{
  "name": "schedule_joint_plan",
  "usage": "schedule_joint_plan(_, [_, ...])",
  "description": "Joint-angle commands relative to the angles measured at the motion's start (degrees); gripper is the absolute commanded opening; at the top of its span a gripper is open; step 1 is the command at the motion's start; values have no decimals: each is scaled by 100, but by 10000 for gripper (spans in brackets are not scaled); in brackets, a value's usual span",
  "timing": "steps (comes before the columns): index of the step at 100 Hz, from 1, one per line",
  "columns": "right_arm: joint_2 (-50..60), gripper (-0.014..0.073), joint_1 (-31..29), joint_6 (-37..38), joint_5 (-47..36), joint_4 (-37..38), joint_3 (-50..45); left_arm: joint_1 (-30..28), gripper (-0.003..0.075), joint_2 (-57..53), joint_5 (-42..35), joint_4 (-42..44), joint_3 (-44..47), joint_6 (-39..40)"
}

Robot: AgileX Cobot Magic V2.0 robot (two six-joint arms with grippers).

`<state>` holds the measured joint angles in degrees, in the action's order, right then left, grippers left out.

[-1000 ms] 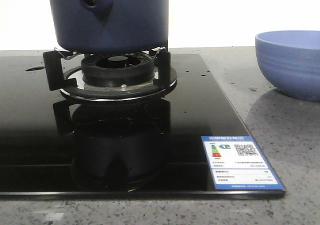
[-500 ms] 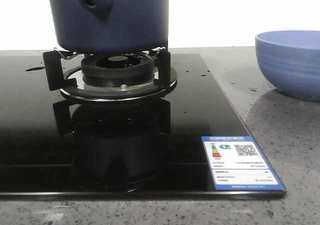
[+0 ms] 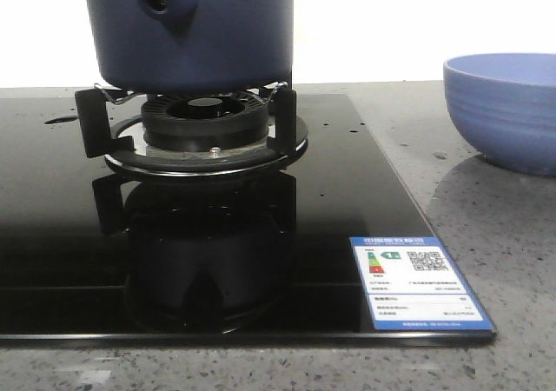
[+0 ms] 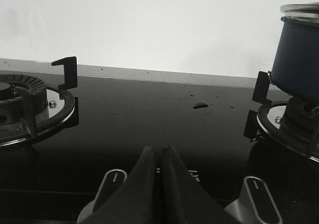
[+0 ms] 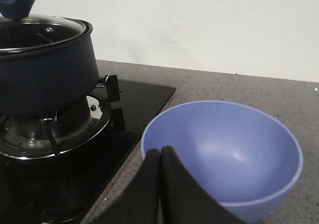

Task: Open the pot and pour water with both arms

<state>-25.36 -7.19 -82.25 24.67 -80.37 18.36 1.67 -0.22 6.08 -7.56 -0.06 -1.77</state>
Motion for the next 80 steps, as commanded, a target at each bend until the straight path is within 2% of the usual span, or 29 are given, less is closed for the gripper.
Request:
schedule_joint_plan(1, [-33, -62, -42, -56, -75, -218, 158, -12, -20, -164, -365, -76, 198, 48])
schedule_joint_plan(65, [-33, -62, -42, -56, -75, -218, 158, -12, -20, -164, -375, -76, 198, 48])
schedule_joint_plan(80, [-33, -62, -42, -44, -489, -263, 184, -12, -20, -164, -375, -76, 198, 48])
